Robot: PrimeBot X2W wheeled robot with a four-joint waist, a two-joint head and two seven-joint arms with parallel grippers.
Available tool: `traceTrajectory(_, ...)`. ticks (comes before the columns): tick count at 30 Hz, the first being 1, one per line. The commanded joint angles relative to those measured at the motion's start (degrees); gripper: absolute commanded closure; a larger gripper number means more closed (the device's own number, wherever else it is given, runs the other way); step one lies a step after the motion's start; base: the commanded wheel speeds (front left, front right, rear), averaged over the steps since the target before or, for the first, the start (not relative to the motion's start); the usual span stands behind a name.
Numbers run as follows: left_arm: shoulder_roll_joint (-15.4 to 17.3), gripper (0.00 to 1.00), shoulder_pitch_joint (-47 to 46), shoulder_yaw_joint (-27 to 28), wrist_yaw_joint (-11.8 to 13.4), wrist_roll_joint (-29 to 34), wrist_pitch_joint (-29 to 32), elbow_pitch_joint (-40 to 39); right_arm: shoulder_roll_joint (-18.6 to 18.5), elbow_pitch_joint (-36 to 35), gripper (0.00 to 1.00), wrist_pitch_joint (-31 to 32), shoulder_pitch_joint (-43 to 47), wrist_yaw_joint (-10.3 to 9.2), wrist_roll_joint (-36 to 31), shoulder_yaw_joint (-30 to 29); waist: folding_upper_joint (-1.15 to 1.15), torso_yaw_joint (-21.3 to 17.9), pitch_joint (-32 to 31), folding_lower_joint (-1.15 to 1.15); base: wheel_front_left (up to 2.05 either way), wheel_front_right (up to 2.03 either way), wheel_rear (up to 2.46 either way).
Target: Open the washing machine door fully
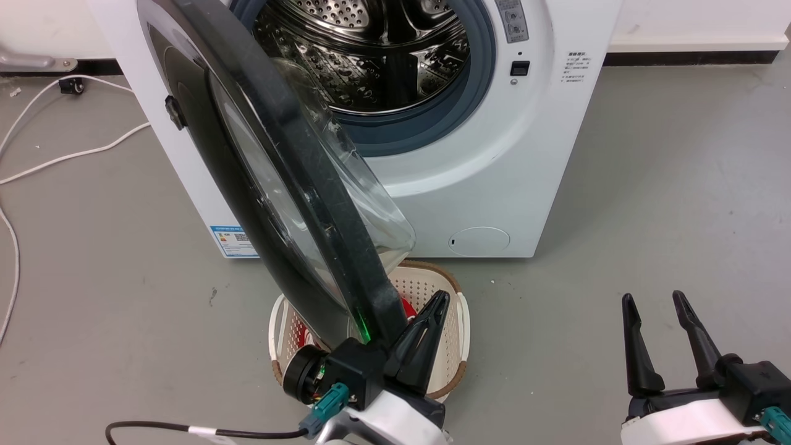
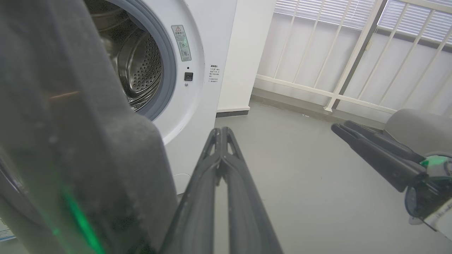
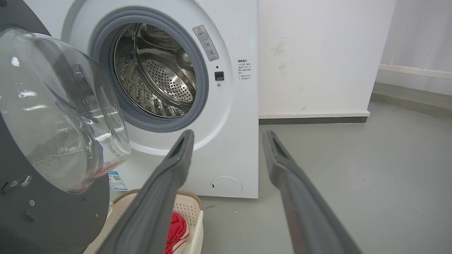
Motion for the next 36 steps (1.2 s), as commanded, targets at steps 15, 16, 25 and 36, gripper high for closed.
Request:
traceTrajectory(15, 4.7, 1.00, 8.4, 1.9, 4.7, -0.3, 0.8, -7.4, 0.2, 0.7, 0.00, 0.1, 0.1, -0.04, 0.5, -0.4, 0.00, 3.0, -0.6, 0.00, 0.00, 0.00, 0.00)
traceTrajectory(16, 4.9, 1.00, 8.9, 2.2, 5.1, -0.3, 0.8, -7.6, 0.2, 0.7, 0.00, 0.0, 0.0, -0.04, 0.6, -0.3, 0.00, 3.3, -0.7, 0.00, 0.00, 0.00, 0.00)
traceTrajectory(25, 6.7, 1.00, 13.9, 3.3, 8.3, 0.0, 1.2, -12.3, 0.2, 0.8, 0.00, 0.4, 1.0, -0.04, 0.3, -0.8, 0.00, 8.2, -1.3, 0.00, 0.00, 0.00, 0.00)
traceTrajectory(36, 8.0, 1.00, 17.0, 5.8, 11.9, -0.1, 1.0, -16.2, 0.2, -0.1, 0.00, 0.4, 0.8, -0.04, 0.3, -1.4, 0.00, 17.2, -0.3, 0.00, 0.00, 0.00, 0.00)
